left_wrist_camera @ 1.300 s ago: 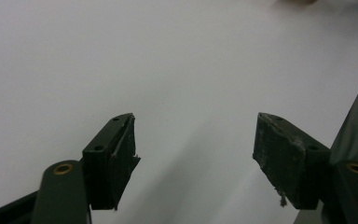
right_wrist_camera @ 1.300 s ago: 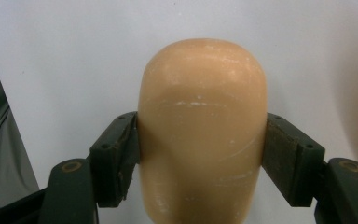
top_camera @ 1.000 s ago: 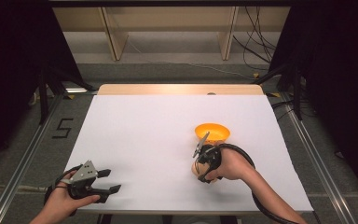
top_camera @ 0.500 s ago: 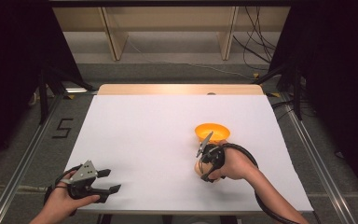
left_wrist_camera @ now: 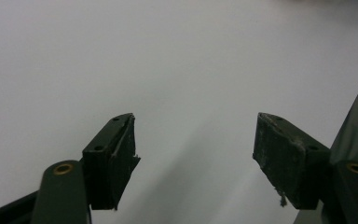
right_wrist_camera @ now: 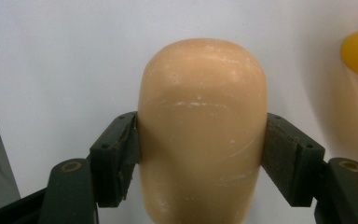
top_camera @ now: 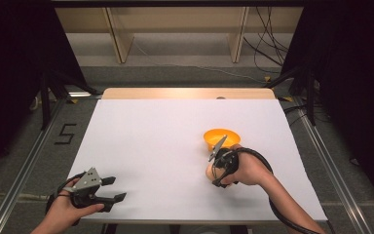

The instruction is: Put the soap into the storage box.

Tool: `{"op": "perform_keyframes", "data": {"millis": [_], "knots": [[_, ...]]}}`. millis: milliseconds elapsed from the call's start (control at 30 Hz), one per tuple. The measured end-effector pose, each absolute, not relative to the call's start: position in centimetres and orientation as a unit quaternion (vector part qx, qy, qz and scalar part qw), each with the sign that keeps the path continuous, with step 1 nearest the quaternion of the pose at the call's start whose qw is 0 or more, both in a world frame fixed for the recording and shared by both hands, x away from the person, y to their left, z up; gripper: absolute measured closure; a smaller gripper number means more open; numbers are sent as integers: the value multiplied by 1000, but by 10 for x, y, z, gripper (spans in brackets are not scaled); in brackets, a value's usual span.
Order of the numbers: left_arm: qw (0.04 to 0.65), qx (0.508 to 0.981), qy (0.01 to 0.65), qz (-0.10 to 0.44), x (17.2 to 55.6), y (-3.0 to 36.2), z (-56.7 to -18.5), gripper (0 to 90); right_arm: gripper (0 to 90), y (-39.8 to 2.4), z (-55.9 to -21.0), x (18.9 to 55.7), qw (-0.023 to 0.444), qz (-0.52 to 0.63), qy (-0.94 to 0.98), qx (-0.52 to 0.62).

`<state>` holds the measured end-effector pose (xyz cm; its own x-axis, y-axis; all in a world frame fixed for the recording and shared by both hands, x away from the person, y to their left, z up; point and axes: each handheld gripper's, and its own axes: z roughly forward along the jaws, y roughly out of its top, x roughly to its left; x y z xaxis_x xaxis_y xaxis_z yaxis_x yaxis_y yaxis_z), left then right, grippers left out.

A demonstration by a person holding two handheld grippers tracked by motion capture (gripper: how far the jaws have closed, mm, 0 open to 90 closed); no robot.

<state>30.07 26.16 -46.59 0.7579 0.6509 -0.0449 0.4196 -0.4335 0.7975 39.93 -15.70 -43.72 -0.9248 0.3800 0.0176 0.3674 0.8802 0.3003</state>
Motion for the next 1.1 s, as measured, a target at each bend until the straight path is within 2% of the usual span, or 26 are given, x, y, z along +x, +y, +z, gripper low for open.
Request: {"op": "perform_keyframes", "data": {"millis": [1100], "knots": [[425,832,330,131,300,261,-466,293,336,-176,-434,408,58,185,955,225]]}}
